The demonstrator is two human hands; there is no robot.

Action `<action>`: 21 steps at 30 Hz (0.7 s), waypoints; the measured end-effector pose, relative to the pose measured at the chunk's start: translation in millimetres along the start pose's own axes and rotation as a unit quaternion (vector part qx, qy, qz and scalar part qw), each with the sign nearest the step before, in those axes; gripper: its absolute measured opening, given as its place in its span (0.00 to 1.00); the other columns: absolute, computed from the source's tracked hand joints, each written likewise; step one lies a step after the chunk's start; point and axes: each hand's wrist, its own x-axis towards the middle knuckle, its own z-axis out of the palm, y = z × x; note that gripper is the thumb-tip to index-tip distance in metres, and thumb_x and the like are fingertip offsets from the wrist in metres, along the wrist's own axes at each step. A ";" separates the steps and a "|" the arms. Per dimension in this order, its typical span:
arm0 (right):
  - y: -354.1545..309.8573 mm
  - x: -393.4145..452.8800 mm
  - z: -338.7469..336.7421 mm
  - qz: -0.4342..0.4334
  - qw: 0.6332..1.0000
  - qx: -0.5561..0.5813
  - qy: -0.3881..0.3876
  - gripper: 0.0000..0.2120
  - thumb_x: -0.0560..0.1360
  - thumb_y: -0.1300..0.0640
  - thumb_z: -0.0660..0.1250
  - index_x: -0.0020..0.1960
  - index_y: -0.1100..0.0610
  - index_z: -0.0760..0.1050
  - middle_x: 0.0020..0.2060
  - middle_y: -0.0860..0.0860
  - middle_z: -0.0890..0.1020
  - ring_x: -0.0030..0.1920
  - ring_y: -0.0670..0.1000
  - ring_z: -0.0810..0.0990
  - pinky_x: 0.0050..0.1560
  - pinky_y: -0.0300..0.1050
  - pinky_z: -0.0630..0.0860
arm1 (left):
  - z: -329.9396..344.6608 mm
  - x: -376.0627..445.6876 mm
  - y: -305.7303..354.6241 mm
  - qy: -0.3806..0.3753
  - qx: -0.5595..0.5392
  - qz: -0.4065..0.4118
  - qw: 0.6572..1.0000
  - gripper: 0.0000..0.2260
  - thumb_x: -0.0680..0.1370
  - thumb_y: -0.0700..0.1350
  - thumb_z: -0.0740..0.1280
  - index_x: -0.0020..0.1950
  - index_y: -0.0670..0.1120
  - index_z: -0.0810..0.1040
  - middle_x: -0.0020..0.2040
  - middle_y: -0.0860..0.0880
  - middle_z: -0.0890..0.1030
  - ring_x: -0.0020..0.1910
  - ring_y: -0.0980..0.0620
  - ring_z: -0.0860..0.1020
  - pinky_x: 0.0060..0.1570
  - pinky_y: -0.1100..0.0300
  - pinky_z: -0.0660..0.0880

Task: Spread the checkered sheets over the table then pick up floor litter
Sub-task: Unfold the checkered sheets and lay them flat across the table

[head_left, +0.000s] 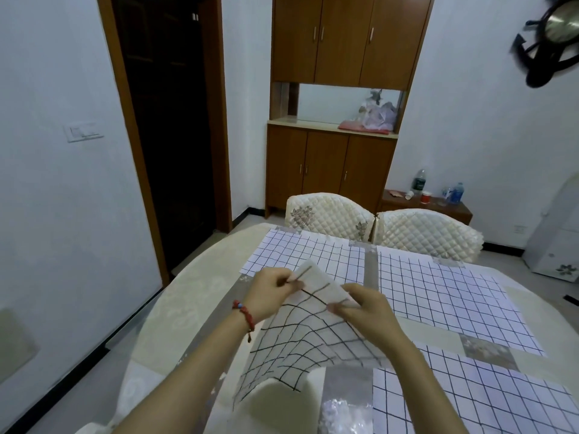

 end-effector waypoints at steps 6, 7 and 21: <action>40.9 -13.8 -21.9 0.068 0.996 0.059 -0.021 0.10 0.72 0.60 0.69 0.40 0.69 0.77 0.31 0.63 0.75 0.37 0.52 0.72 0.41 0.45 0.67 | -27.5 9.5 -12.7 0.078 -0.076 -0.027 0.994 0.16 0.74 0.41 0.68 0.26 0.50 0.74 0.23 0.56 0.68 0.26 0.58 0.66 0.28 0.66 0.63; 42.7 -13.4 -24.7 0.071 0.994 0.084 -0.012 0.11 0.72 0.61 0.69 0.41 0.70 0.77 0.32 0.65 0.75 0.37 0.53 0.73 0.42 0.47 0.69 | -31.4 10.1 -15.3 0.091 -0.080 -0.027 0.992 0.16 0.74 0.41 0.68 0.26 0.50 0.74 0.23 0.56 0.69 0.25 0.59 0.66 0.26 0.69 0.64; 1.4 11.9 -5.1 0.043 0.975 0.214 0.037 0.07 0.68 0.59 0.73 0.32 0.58 0.81 0.23 0.46 0.77 0.27 0.43 0.74 0.29 0.32 0.70 | 6.8 -12.7 -25.3 0.195 0.022 -0.102 0.975 0.07 0.71 0.41 0.69 0.48 0.46 0.77 0.47 0.49 0.77 0.43 0.52 0.75 0.43 0.69 0.68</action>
